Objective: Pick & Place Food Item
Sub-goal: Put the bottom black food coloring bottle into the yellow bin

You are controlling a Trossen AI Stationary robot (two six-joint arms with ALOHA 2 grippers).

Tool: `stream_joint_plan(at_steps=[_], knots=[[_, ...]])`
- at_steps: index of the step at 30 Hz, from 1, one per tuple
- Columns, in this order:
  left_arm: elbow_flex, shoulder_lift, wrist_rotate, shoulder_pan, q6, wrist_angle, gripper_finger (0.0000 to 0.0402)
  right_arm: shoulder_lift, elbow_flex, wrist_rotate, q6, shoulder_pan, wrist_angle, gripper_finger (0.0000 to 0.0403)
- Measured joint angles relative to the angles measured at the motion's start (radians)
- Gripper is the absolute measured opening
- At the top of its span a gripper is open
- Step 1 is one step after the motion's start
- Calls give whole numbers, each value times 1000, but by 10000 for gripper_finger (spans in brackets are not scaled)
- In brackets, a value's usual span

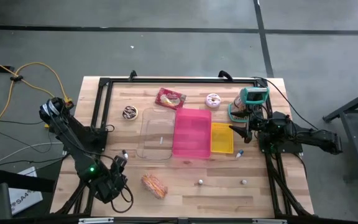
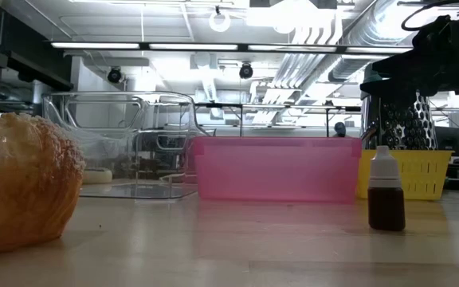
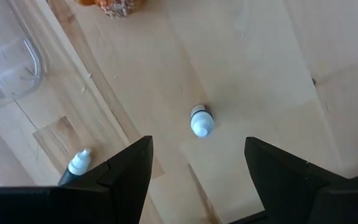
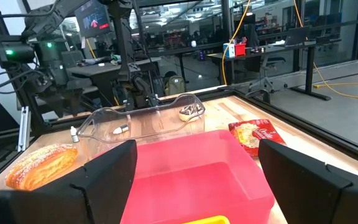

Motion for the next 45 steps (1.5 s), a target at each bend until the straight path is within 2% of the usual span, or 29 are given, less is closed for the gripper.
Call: stream_joint_plan(at_steps=[5, 22, 40, 45], knots=[[-14, 32, 0, -16, -9, 44, 246, 0, 0, 0, 0, 0, 0, 325], [-224, 42, 5, -21, -57, 295, 246, 0, 0, 0, 0, 0, 0, 325], [-230, 41, 0, -21, -56, 319, 245, 0, 0, 0, 0, 0, 0, 325], [-230, 41, -1, -21, -56, 322, 216, 0, 0, 0, 0, 0, 0, 325]])
